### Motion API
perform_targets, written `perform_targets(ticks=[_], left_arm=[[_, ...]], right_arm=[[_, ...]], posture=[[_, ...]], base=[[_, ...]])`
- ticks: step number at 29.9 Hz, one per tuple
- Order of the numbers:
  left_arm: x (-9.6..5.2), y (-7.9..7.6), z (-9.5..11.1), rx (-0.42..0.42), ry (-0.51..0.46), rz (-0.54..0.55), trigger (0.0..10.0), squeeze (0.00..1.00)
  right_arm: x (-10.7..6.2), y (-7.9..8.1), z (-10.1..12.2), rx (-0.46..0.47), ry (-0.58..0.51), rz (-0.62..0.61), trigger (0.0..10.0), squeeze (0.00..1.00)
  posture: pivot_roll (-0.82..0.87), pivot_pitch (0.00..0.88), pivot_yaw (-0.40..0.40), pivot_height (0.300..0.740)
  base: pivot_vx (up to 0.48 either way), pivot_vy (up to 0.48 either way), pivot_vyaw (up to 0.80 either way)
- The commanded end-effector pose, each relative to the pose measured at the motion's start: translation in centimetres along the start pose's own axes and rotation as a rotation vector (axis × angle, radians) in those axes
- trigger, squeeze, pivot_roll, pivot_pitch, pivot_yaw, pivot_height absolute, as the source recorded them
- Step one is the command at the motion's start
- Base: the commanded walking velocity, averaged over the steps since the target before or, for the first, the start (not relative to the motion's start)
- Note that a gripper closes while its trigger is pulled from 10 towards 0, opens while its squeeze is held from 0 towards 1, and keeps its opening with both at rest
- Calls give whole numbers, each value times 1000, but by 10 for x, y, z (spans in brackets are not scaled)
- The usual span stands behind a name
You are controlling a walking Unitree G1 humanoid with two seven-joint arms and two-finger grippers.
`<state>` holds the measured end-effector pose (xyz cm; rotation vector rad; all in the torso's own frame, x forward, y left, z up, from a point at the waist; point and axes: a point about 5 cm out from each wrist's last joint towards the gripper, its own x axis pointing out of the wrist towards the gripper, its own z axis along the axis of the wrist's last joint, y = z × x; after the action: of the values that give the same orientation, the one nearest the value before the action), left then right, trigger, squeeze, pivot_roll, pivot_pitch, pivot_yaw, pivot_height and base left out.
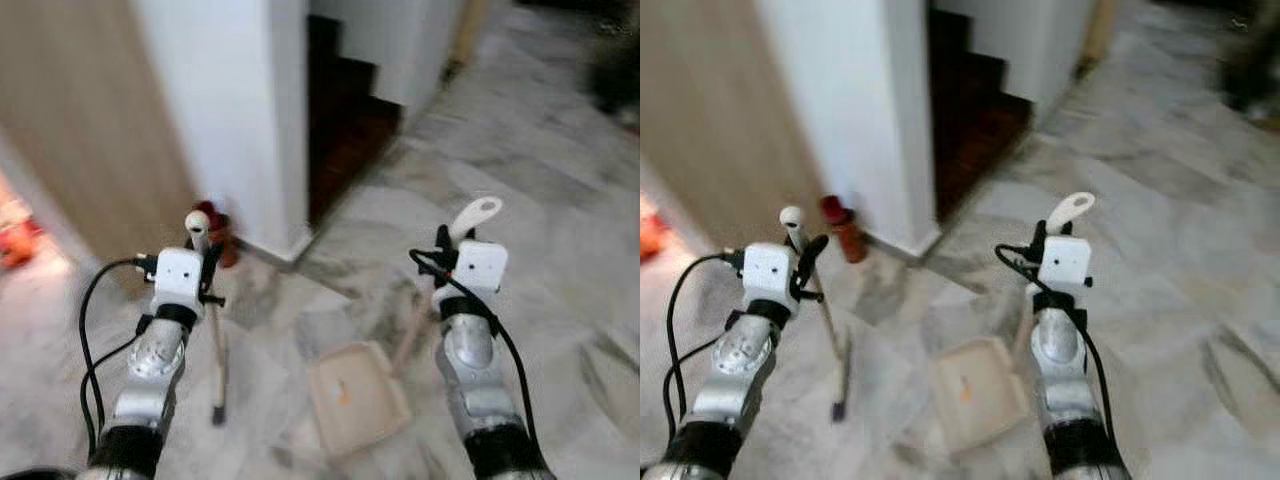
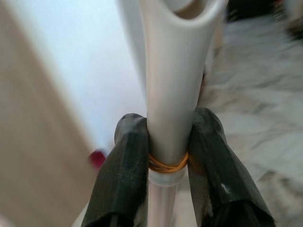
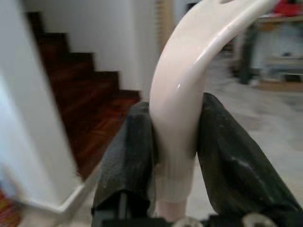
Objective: Sweep floor
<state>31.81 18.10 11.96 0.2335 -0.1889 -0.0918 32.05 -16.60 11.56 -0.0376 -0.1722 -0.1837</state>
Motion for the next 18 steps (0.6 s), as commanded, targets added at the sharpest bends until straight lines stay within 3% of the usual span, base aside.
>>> perform_targets(ticks=[1,18], left_arm=[[-1,9,4,20,-26,25,10000,0],[-1,1,4,5,-28,19,10000,0]], right_arm=[[5,6,11,-2,-50,23,10000,0],[3,5,10,-17,-44,41,10000,0]], posture=[[-27,21,53,740],[-45,9,29,740]], base=[[0,0,-788],[0,0,-785]])
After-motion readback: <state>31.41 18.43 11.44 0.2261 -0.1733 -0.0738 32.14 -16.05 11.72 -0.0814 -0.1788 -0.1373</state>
